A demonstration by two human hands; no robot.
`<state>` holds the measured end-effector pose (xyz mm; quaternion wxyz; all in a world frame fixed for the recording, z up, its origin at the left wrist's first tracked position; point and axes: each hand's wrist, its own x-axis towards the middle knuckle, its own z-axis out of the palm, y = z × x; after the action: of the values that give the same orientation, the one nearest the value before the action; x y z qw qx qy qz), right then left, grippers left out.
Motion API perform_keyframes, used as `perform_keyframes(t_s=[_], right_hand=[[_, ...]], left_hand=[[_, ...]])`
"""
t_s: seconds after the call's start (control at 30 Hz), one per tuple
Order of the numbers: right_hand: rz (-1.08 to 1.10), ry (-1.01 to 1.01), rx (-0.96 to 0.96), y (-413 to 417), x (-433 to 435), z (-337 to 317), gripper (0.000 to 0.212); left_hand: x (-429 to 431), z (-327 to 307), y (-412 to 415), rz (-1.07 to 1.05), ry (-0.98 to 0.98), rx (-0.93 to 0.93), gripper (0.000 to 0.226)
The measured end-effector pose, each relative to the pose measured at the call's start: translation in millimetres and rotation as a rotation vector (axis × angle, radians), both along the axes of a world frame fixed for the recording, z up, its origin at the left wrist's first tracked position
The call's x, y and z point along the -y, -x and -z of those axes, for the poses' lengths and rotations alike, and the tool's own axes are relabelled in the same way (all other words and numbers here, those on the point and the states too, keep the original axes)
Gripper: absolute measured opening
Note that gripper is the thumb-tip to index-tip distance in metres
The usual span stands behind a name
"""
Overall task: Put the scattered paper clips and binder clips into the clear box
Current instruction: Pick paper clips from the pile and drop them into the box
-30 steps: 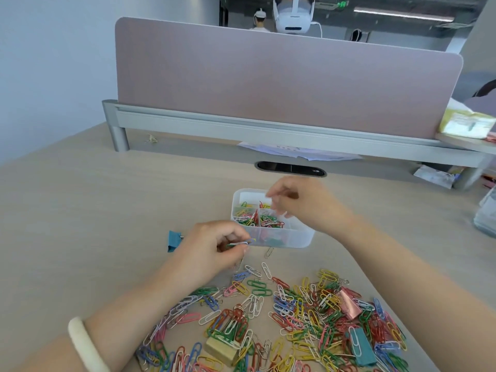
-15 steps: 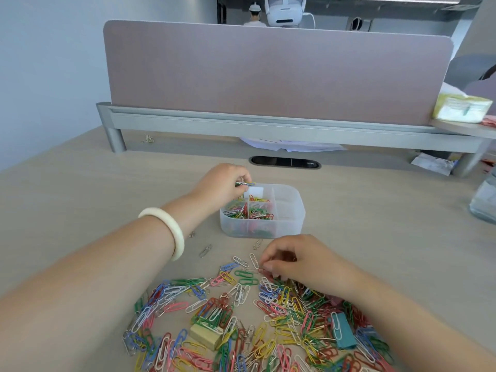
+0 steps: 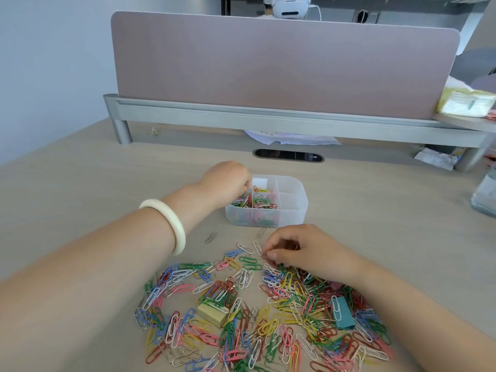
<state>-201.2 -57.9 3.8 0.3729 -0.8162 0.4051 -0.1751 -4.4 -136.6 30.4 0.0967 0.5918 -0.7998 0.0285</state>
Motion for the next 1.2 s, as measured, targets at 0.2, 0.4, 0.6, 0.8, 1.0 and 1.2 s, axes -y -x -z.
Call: perform_keyframes(t_s=[0.2, 0.4, 0.6, 0.8, 1.0, 1.2], right_hand=[[0.003, 0.035, 0.01, 2.6, -5.8, -1.2, 0.008], [-0.015, 0.13, 0.017, -0.2, -16.1, -3.4, 0.007], [0.019, 0.241, -0.072, 13.1, -28.2, -11.7, 0.005], [0.043, 0.29, -0.293, 41.2, -38.3, -14.7, 0.007], [0.038, 0.135, -0.261, 69.9, -49.4, -28.6, 0.019], [-0.048, 0.08, -0.359, 73.7, -61.4, -18.9, 0.036]], left_hand=[[-40.1, -2.5, -17.5, 0.084, 0.162, -0.145, 0.015], [-137.2, -3.2, -30.7, 0.232, -0.214, -0.305, 0.007], [-174.6, 6.5, -33.5, 0.117, -0.264, -0.073, 0.035], [-183.7, 20.3, -27.1, 0.074, -0.178, 0.031, 0.034], [-188.4, 24.3, -24.3, 0.045, -0.126, 0.01, 0.034], [-187.9, 29.6, -13.1, 0.0, -0.005, 0.081, 0.043]])
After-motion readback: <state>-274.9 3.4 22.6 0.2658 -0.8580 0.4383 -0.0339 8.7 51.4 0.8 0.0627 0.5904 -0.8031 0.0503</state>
